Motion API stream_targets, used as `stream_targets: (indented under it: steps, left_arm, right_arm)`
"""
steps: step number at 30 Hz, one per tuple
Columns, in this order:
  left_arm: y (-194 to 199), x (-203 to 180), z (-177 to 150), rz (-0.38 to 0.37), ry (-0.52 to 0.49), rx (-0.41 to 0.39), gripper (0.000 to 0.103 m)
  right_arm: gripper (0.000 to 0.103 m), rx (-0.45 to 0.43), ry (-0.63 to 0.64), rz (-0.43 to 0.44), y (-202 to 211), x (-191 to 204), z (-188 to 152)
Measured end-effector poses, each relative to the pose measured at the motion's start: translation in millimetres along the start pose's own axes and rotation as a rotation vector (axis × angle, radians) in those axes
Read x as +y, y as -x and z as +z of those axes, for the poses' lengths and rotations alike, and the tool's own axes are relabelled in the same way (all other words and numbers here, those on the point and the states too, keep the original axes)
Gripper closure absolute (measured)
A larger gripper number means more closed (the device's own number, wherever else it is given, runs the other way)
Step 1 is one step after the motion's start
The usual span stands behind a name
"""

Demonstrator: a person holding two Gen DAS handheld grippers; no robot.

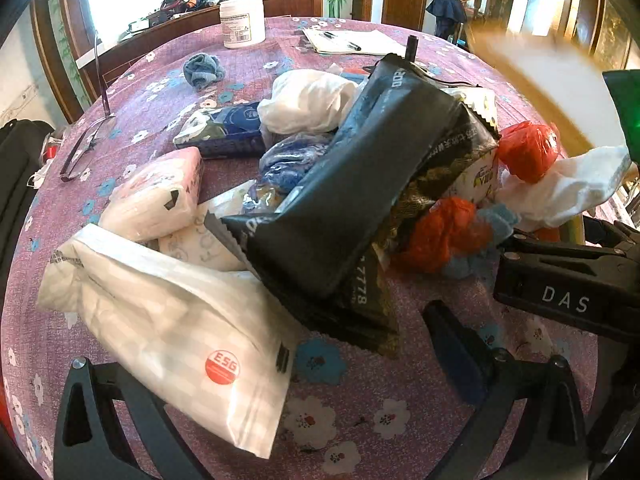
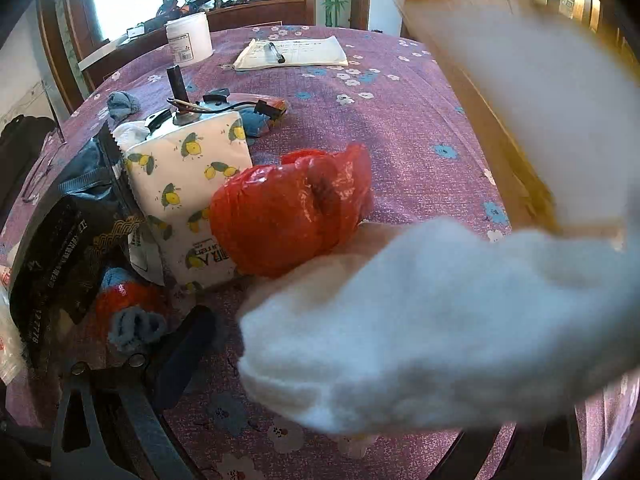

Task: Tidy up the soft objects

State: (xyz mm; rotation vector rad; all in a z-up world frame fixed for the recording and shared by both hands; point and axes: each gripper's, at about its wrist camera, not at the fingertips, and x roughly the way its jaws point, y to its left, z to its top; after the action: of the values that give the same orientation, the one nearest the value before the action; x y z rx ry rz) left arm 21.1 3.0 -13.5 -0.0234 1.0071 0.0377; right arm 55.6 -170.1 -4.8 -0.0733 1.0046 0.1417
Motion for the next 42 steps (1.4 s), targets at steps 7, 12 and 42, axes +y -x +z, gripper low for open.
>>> stream_targets:
  steps: [7,12,42]
  left_arm:
    - [0,0,0,0.000,0.000,0.000,0.000]
    - [-1,0,0,0.000,0.000,0.000,0.000]
    - [84,64,-51,-0.188,0.011,-0.066,0.001]
  right_arm:
    - [0.001,0.000,0.000,0.000,0,2,1]
    - [0.001,0.000,0.000,0.000,-1,0,0]
    - [0.023,-0.040,0.271,0.475,63,-39,-48]
